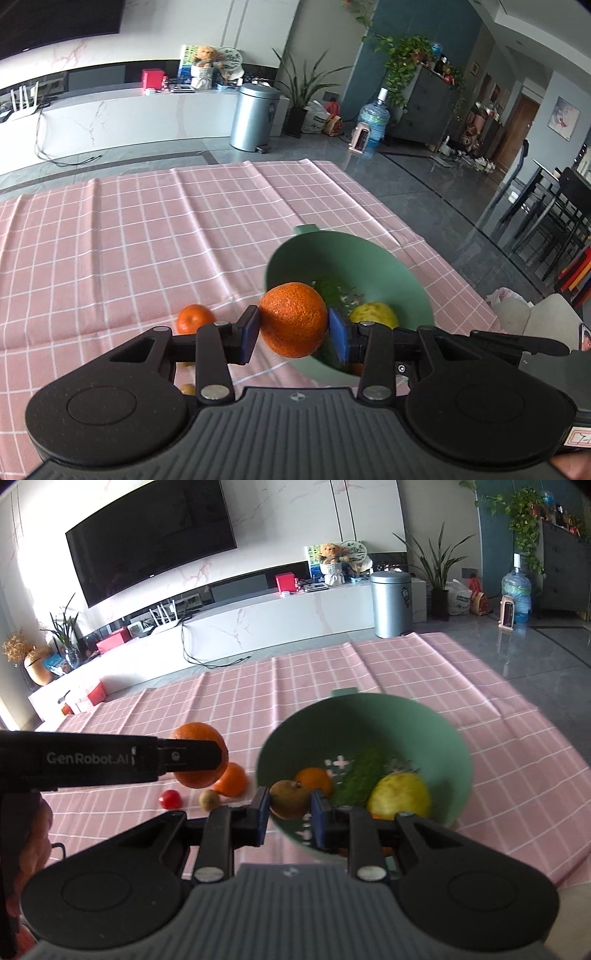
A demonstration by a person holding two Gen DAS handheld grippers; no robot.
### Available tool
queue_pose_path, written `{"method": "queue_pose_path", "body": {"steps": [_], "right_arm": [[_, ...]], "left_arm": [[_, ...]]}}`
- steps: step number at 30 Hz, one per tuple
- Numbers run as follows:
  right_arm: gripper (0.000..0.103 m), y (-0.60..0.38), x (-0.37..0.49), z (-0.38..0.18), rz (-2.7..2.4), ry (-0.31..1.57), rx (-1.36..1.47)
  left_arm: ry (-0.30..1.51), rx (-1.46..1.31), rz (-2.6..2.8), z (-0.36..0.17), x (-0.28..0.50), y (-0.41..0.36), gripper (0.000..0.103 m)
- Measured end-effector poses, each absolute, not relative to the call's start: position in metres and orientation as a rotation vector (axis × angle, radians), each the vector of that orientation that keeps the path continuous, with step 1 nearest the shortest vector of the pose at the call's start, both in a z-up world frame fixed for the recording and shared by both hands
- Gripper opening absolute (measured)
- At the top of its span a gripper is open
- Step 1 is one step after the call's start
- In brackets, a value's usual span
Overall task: Organize fruits
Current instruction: 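Carry the orange and kiwi with both tools over the green colander, then open both tools to drop the fruit into the colander, then withdraw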
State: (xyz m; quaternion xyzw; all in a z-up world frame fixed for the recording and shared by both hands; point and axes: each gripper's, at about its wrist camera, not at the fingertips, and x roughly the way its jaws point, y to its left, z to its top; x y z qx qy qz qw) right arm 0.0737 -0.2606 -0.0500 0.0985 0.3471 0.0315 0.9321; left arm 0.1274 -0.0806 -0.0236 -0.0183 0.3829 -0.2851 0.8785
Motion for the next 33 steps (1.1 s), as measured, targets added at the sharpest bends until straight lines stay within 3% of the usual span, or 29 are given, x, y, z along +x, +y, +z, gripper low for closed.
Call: {"method": "queue_pose_path", "body": {"steps": [15, 33], "right_arm": [[0.020, -0.307, 0.111, -0.057, 0.040, 0.763, 0.029], [0.020, -0.322, 0.163, -0.084, 0.072, 0.826, -0.073]], "left_arm": [[0.899, 0.110, -0.625, -0.043, 0.147, -0.138, 0.046], [1.032, 0.151, -0.602, -0.071, 0.179, -0.154, 0.046]]}}
